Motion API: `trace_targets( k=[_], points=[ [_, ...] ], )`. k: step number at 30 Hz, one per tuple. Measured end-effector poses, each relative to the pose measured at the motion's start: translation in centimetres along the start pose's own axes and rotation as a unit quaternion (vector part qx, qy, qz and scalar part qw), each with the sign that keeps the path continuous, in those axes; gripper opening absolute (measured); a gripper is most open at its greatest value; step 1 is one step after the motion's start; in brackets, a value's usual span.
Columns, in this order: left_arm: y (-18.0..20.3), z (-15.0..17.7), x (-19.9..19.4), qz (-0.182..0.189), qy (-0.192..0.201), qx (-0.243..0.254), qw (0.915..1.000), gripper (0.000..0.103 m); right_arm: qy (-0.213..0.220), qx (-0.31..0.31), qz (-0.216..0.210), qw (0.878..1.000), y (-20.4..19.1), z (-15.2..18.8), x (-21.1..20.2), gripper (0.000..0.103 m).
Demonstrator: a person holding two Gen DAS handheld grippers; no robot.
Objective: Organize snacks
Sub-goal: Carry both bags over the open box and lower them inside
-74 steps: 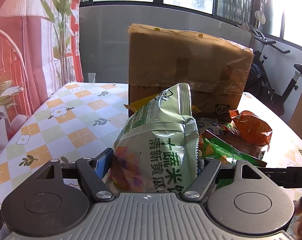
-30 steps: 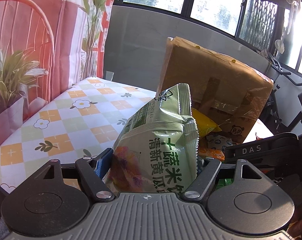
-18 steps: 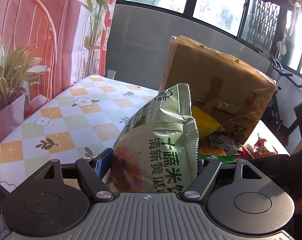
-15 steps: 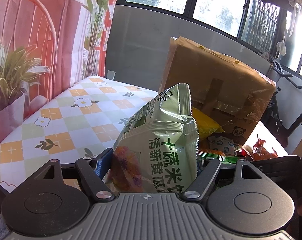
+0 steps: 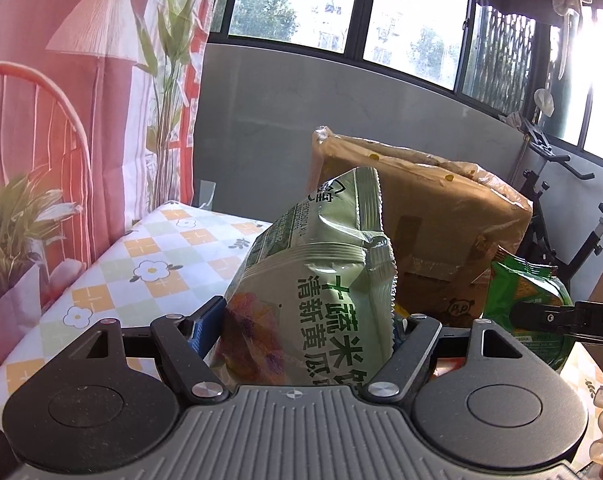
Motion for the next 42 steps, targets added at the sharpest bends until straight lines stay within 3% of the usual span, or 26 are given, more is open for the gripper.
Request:
trace_targets(
  k=[10,19,26,32,42],
  points=[
    [2.2,-7.1,0.9,0.059,0.007,-0.010,0.9982,0.078,0.079,-0.026,-0.012,0.996,2.2,-5.9,-1.2,0.072],
    [4.7,-16.6,1.2,0.107,0.066,-0.028,0.9917,0.078,0.120,-0.044,-0.035,0.991,1.7,-12.2,-1.0,0.072],
    [7.8,-21.6,5.3,0.138,0.096,-0.038,0.9850,0.078,0.135,-0.042,-0.032,0.989,1.3,-16.7,1.7,0.072],
    [9.5,-23.3,11.0,0.172,0.086,-0.056,0.9798,0.078,0.150,-0.051,-0.014,0.987,1.5,-19.7,4.7,0.072],
    [8.4,-20.7,21.5,0.160,0.013,-0.096,0.9823,0.079,0.118,-0.091,0.002,0.989,0.5,-20.6,12.1,0.073]
  ],
)
Point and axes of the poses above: each gripper's, at about its wrist camera, not at the fingertips, and x roughly the way its jaws point, y to its right, z to its underside, the point moved 8 cm from there along x, roughly the way its jaws point, and after that the axes turned 6 degrees about z, right-handed, at the moved point
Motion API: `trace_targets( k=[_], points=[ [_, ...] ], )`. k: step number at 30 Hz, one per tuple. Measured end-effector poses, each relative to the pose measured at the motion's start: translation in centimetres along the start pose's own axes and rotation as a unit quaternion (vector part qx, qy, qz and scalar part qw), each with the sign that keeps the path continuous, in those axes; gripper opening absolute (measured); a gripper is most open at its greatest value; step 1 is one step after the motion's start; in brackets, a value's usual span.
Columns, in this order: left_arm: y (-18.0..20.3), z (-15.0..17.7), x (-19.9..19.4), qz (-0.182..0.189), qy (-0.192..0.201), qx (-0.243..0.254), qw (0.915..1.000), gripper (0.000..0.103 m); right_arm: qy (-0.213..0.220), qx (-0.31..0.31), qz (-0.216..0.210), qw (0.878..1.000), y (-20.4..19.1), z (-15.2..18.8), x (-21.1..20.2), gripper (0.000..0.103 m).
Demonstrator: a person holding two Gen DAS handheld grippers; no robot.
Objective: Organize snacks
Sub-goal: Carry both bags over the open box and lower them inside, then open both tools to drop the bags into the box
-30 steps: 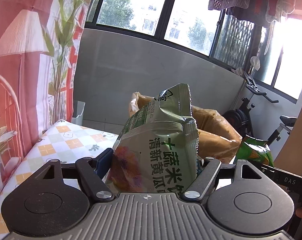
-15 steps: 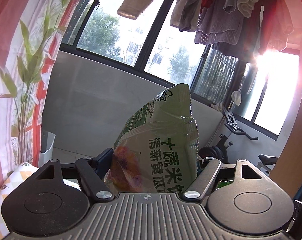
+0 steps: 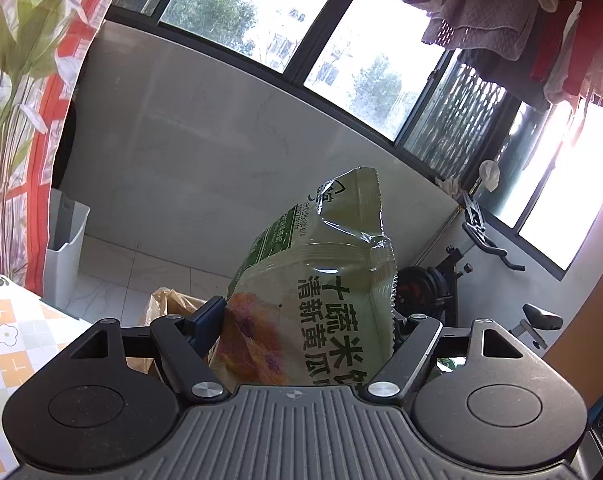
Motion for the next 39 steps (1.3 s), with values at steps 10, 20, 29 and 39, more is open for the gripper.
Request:
trace_targets(
  k=[10,20,29,39],
  points=[
    [-2.8,2.6,2.7,-0.021,-0.054,-0.010,0.9983,0.089,-0.047,-0.005,-0.007,0.999,-0.4,2.0,2.8,0.076],
    [-2.3,0.5,-0.1,-0.031,-0.024,0.017,0.9991,0.090,-0.068,-0.001,-0.004,0.998,-0.4,2.3,2.5,0.087],
    [-1.5,1.1,-0.6,-0.037,-0.034,0.037,0.9980,0.068,-0.048,0.005,0.001,0.999,0.0,1.9,-0.1,0.087],
    [-2.6,2.1,2.2,-0.065,-0.065,0.032,0.9952,0.046,-0.049,0.032,0.006,0.998,1.5,2.2,-0.8,0.087]
  ],
)
Point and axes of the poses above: each gripper's, at about its wrist camera, not at the fingertips, and x roughly the way its jaws point, y to its right, z to its underside, the point moved 8 cm from there along x, roughly the way its jaws point, and after that the axes turned 6 degrees about z, right-handed, at the moved point
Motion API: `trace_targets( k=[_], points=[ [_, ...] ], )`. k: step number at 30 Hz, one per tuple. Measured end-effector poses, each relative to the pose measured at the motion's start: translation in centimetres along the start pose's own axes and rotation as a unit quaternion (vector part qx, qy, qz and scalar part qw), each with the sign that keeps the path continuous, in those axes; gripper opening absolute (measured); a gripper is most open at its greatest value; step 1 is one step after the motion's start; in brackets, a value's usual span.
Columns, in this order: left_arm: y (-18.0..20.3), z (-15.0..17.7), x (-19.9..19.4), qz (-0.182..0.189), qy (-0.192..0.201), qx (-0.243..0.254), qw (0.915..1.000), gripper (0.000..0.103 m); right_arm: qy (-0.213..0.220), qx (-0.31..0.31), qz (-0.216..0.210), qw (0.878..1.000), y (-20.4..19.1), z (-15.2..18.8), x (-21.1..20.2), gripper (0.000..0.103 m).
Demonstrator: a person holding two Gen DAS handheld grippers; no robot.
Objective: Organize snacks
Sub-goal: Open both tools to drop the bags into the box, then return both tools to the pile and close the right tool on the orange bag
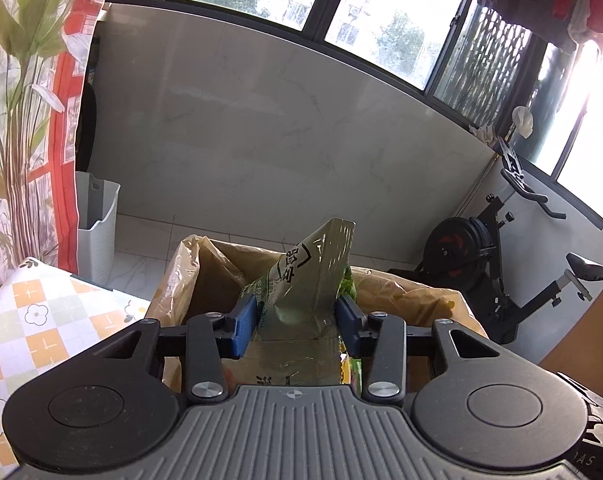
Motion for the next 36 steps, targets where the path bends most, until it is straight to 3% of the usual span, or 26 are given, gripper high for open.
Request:
trace_targets(
  k=[12,15,18,20,22,23,30,36],
  points=[
    [-2.3,1.7,2.6,-0.026,-0.070,-0.028,0.9968,0.040,-0.003,0.023,-0.005,1.000,0.5,0.2,0.3,0.087],
    [-2.6,2.0,3.1,-0.066,-0.086,0.010,0.9940,0.039,-0.004,0.024,-0.004,1.000,0.5,0.3,0.3,0.087],
    [-1.9,1.9,3.6,-0.077,-0.104,0.048,0.9904,0.042,-0.007,0.028,-0.003,1.000,0.7,0.5,0.2,0.087],
    [-1.6,1.5,3.1,-0.081,-0.096,0.064,0.9900,0.048,-0.008,0.029,-0.002,1.000,0.8,0.5,0.1,0.087],
    [-1.2,0.9,2.1,-0.068,-0.077,0.063,0.9927,0.072,-0.005,0.028,-0.001,1.000,0.8,0.4,-0.2,0.087],
    [-0.9,0.6,1.4,-0.064,-0.066,0.064,0.9937,0.075,-0.004,0.028,-0.001,1.000,0.8,0.3,-0.3,0.087],
    [-0.1,-0.7,-3.8,-0.067,-0.008,0.103,0.9924,0.075,0.007,0.018,-0.002,1.000,0.7,0.2,-2.1,0.087],
    [0.3,0.7,-9.1,-0.057,0.051,0.108,0.9912,0.075,-0.005,0.001,-0.015,1.000,1.0,2.0,-4.2,0.087]
  ],
)
Point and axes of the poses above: each gripper's, at about its wrist camera, not at the fingertips, and x roughly the way its jaws point, y to its right, z to its underside, the point moved 8 cm from there along x, roughly the way its jaws point, and after that the axes turned 6 degrees about z, right-handed, at the moved point
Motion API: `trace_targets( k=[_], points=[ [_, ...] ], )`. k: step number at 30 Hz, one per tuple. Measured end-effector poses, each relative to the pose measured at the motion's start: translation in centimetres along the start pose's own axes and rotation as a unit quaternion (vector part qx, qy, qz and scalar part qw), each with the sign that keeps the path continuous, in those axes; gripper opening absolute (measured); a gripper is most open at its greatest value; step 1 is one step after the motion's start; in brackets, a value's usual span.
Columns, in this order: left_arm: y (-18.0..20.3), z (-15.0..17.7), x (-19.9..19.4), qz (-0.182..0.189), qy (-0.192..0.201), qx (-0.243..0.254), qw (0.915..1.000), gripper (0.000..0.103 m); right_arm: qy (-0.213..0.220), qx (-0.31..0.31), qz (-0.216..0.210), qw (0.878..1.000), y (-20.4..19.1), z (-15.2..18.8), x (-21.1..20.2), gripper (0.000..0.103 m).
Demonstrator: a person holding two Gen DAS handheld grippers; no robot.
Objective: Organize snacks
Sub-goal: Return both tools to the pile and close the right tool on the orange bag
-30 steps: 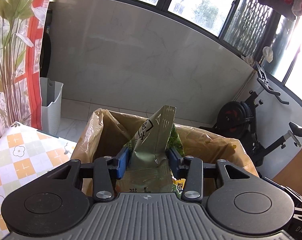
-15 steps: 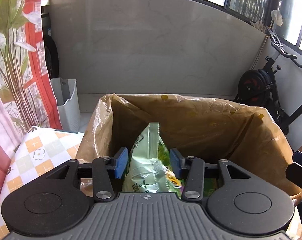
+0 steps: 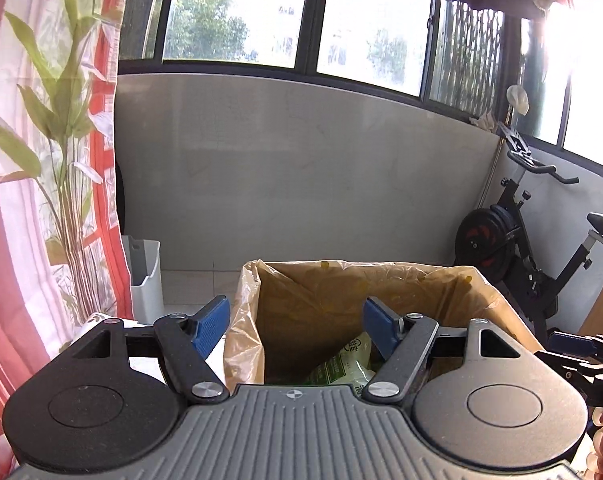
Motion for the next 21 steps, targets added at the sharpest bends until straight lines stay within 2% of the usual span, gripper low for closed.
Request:
trace_targets(
  k=[4,7,11,16,21],
  points=[
    [-0.4,2.4,-2.5,-0.015,0.016,0.006,0.9997,0.075,-0.019,-0.037,-0.001,0.999,0.1,2.7,-1.3,0.087],
    [-0.7,4.8,-3.7,-0.016,0.015,-0.008,0.9997,0.075,-0.039,-0.060,-0.011,0.997,0.1,5.1,-2.0,0.087],
    [-0.8,8.0,-4.2,-0.004,0.004,-0.036,0.9993,0.075,-0.071,-0.081,-0.024,0.994,0.3,8.5,-2.5,0.087],
    [-0.3,11.3,-3.9,-0.005,-0.024,-0.030,0.9992,0.075,-0.106,-0.108,-0.020,0.988,1.4,11.9,-3.1,0.086],
    [-0.6,13.7,-4.0,-0.005,-0.041,-0.048,0.9980,0.075,-0.135,-0.144,-0.018,0.980,2.5,14.4,-3.8,0.086]
  ],
)
Point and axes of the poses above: each gripper's, at about its wrist camera, not at the fingertips, and x roughly the way its jaws point, y to its right, z to its underside, the point moved 8 cm from there along x, roughly the way its jaws point, and after that the axes turned 6 degrees about z, right-handed, at the moved point
